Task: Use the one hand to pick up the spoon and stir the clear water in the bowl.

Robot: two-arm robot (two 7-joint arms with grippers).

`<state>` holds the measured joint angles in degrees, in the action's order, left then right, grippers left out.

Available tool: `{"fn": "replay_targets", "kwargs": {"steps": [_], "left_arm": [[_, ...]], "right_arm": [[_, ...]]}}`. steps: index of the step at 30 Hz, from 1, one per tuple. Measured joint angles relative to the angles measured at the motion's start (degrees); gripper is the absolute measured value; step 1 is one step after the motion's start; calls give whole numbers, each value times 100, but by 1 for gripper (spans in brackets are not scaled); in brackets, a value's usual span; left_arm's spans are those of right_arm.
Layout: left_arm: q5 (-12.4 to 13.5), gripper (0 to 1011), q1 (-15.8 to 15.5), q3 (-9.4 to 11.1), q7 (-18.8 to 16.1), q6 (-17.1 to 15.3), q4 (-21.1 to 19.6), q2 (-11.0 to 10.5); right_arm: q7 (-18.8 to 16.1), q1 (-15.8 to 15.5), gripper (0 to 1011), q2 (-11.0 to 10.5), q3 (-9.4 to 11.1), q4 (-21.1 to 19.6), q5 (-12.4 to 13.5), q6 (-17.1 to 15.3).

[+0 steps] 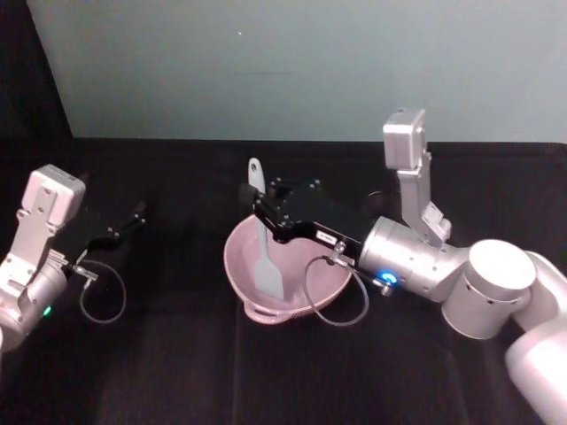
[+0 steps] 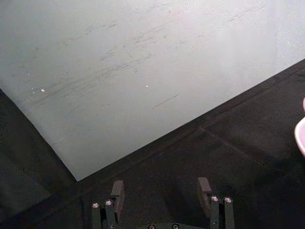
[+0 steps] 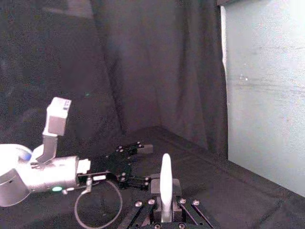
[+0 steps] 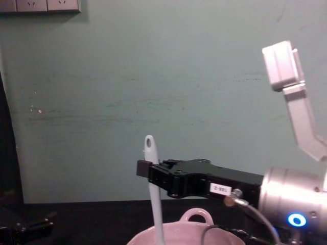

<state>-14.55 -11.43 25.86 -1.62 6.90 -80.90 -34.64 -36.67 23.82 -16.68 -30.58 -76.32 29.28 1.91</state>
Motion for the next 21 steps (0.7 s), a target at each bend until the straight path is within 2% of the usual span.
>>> {"fn": "replay_targets", "kwargs": {"steps": [7,13,21], "left_arm": [[0,1011,0,0,0,0,0,0],[0,1011,0,0,0,0,0,0],[0,1011,0,0,0,0,0,0]], "right_arm": [[214,326,122,327,-67,658,-181,486],[468,575,121,541,20,1198,-445,839],[695,614,121,489,183,1245,-707,899]]}}
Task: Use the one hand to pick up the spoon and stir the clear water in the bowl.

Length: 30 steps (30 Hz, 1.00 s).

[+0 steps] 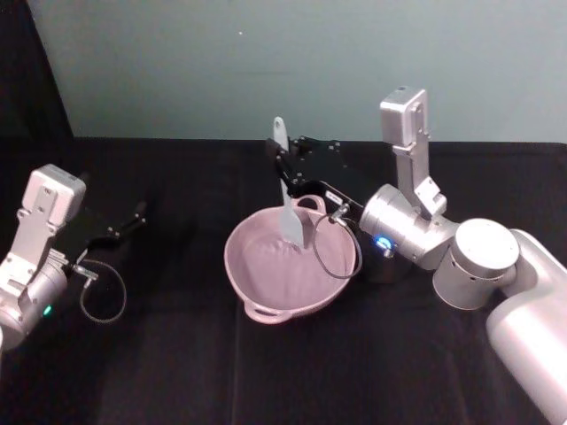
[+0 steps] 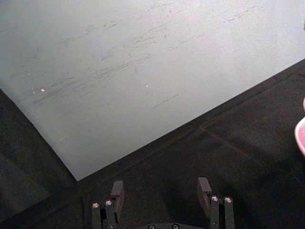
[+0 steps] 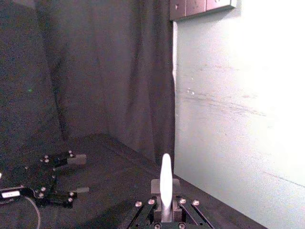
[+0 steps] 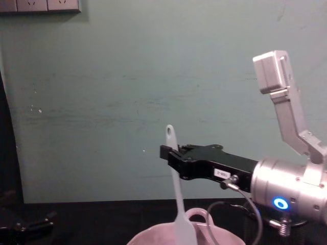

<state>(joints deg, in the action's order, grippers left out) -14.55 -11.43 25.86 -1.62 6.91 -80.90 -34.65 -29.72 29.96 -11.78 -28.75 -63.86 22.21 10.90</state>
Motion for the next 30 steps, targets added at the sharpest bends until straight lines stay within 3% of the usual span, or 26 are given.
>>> {"fn": "replay_targets", "kwargs": {"steps": [6,16,23,30], "left_arm": [[0,1011,0,0,0,0,0,0],[0,1011,0,0,0,0,0,0],[0,1011,0,0,0,0,0,0],[0,1011,0,0,0,0,0,0]], "right_arm": [[-52,-224,121,-231,137,-415,26,-260],[-379,-832,121,-683,198,-1472,434,-660],[-516,-936,121,-728,48,-1672,614,-754],[-552,-770,121,-526,-184,-1433,662,-700]]}}
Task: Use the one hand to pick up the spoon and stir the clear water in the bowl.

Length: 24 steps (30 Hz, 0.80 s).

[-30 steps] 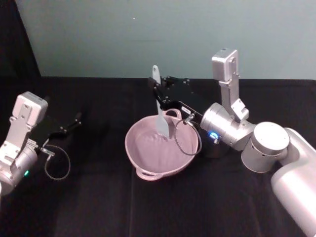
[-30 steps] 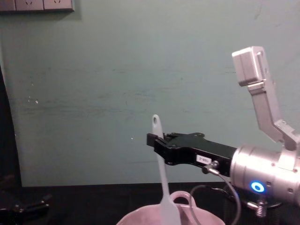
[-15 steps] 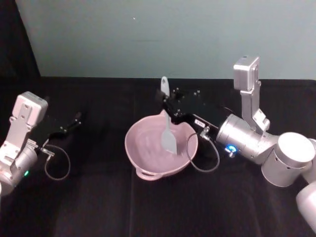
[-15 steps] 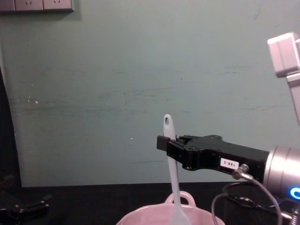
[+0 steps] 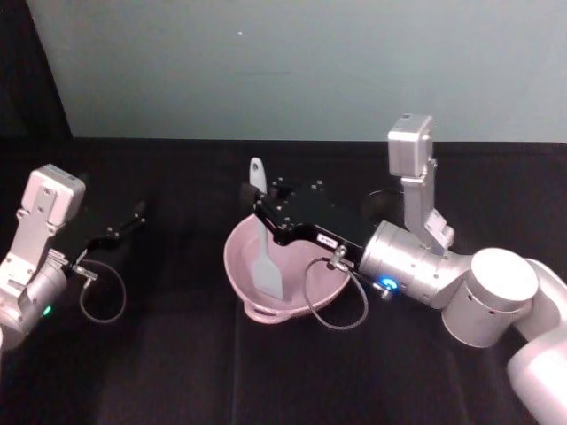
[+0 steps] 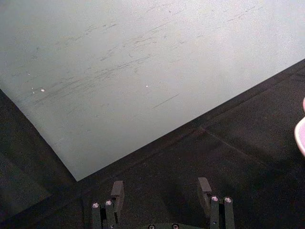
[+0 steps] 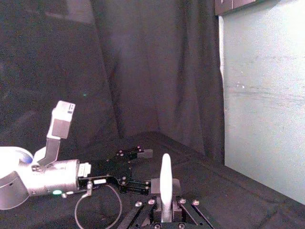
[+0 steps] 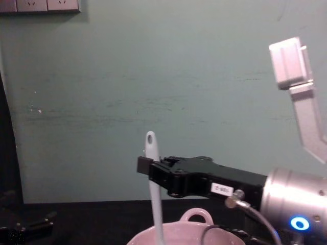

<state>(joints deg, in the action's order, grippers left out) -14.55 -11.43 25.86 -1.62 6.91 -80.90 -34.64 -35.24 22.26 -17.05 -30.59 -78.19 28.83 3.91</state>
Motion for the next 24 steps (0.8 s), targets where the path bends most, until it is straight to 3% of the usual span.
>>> {"fn": "replay_targets", "kwargs": {"steps": [12,19,24], "left_arm": [[0,1011,0,0,0,0,0,0],[0,1011,0,0,0,0,0,0],[0,1011,0,0,0,0,0,0]], "right_arm": [[220,567,122,569,-21,1103,-162,479],[491,752,121,689,108,1477,-467,728],[723,773,121,668,217,1521,-649,742]]}}
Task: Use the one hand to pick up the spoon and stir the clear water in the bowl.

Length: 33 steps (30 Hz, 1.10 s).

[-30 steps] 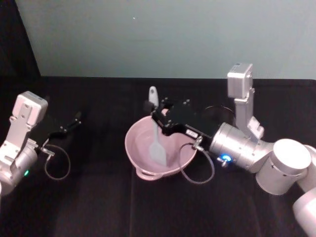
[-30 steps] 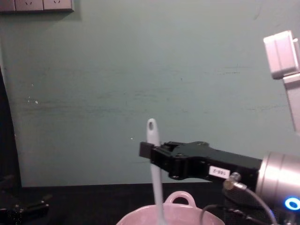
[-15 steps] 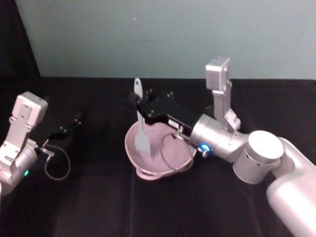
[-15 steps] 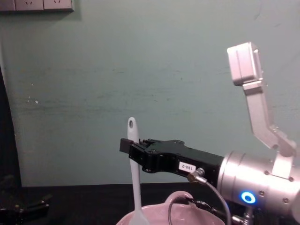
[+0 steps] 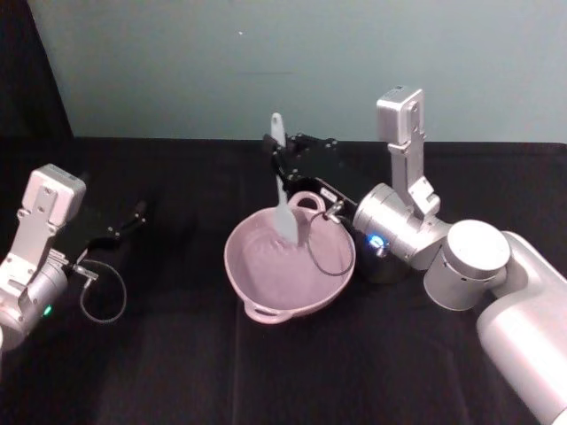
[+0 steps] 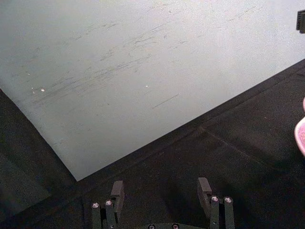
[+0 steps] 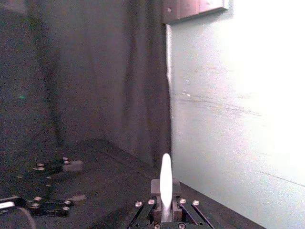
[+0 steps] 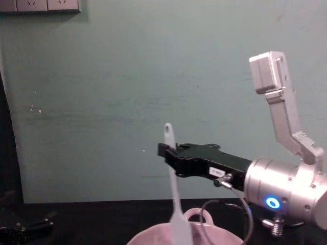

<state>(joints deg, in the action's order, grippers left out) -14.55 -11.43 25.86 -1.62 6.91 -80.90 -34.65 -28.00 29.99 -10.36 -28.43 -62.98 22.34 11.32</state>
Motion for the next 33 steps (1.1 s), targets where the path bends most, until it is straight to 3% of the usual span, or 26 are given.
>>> {"fn": "replay_targets", "kwargs": {"steps": [9,11,20,33], "left_arm": [[0,1011,0,0,0,0,0,0],[0,1011,0,0,0,0,0,0],[0,1011,0,0,0,0,0,0],[0,1011,0,0,0,0,0,0]], "right_arm": [[63,-304,122,-266,260,-587,20,-352],[-25,-501,122,-390,360,-919,162,-491],[-166,-860,121,-619,526,-1538,620,-802],[-258,-902,121,-853,736,-1910,1311,-1221]]}}
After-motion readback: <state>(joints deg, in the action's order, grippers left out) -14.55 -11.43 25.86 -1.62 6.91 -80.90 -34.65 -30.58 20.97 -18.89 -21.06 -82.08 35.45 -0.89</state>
